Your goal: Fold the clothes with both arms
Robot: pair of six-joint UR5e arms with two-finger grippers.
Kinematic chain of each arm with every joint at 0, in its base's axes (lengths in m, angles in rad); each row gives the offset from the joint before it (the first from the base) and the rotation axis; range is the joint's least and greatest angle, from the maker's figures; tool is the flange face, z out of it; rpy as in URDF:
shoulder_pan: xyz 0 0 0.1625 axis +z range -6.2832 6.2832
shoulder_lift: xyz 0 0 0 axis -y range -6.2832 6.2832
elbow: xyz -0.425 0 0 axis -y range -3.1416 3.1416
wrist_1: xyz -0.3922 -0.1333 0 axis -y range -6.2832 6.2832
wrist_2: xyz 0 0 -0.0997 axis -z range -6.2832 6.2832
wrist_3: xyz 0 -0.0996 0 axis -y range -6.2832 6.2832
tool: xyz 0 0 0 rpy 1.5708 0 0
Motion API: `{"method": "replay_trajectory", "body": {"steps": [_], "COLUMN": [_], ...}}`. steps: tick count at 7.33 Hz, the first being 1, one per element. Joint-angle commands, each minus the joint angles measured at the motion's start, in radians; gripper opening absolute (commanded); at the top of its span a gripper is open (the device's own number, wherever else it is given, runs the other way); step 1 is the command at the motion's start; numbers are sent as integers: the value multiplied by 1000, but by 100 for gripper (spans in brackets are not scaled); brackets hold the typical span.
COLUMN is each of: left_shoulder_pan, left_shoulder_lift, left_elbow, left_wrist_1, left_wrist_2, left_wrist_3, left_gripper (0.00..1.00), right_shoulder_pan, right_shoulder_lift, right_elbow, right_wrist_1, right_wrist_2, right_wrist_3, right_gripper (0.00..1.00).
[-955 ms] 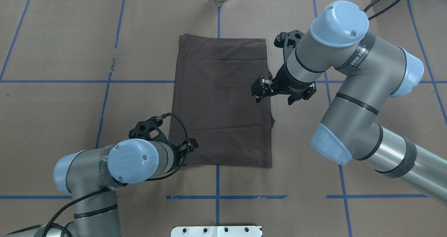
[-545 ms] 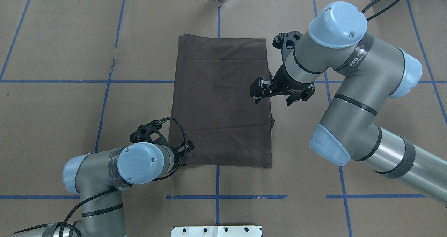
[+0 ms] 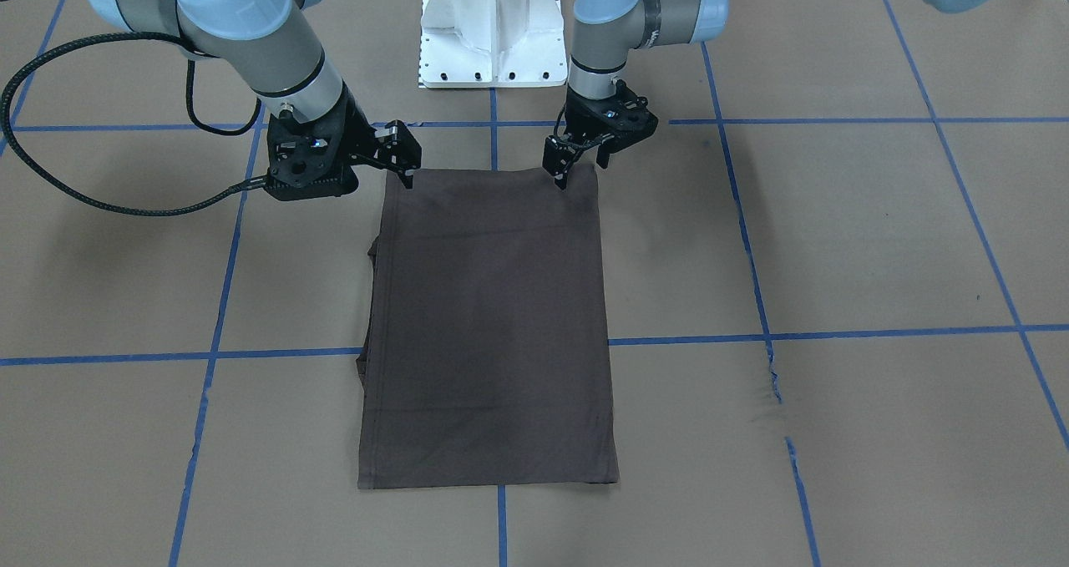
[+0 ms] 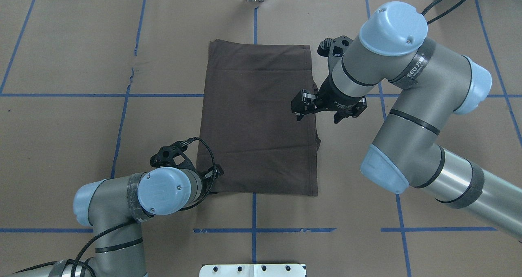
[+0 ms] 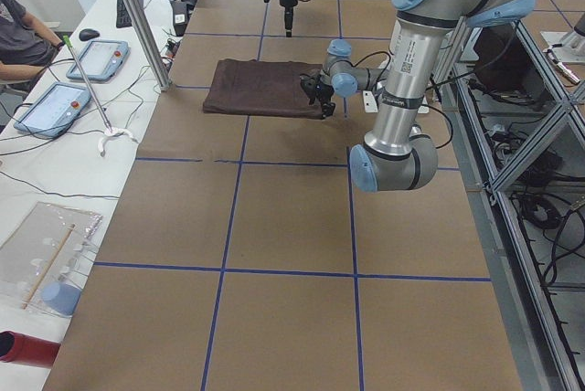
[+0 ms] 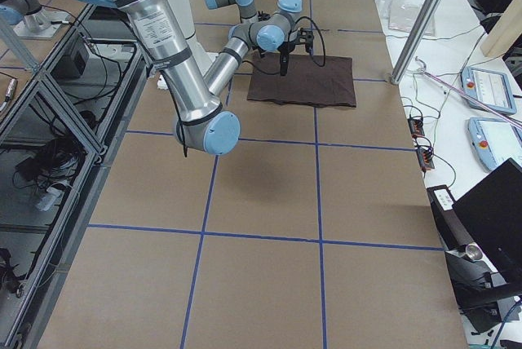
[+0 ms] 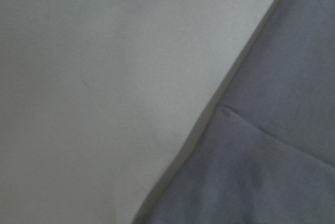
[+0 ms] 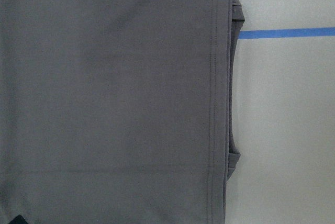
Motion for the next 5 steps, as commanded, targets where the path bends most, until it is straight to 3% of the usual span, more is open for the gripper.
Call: {"method": "replay_trajectory", "body": {"steps": [1, 4, 5], "left_shoulder_pan": [1, 2, 2], "left_shoulder_lift": [4, 4, 7], "left_elbow": [-1, -1, -6], "left_wrist_1": [1, -1, -1], "left_wrist_2": [0, -2, 0], "left_wrist_3": [0, 0, 1], "left_gripper": [85, 56, 37], "right_shoulder_pan": [0, 0, 0], "right_shoulder_lift": [0, -1, -1], "right_elbow": [-1, 0, 0], "right_wrist_1": [0, 0, 0], "right_wrist_2": [0, 2, 3], "right_wrist_3": [-1, -1, -1], "right_gripper": [100, 100, 100]}}
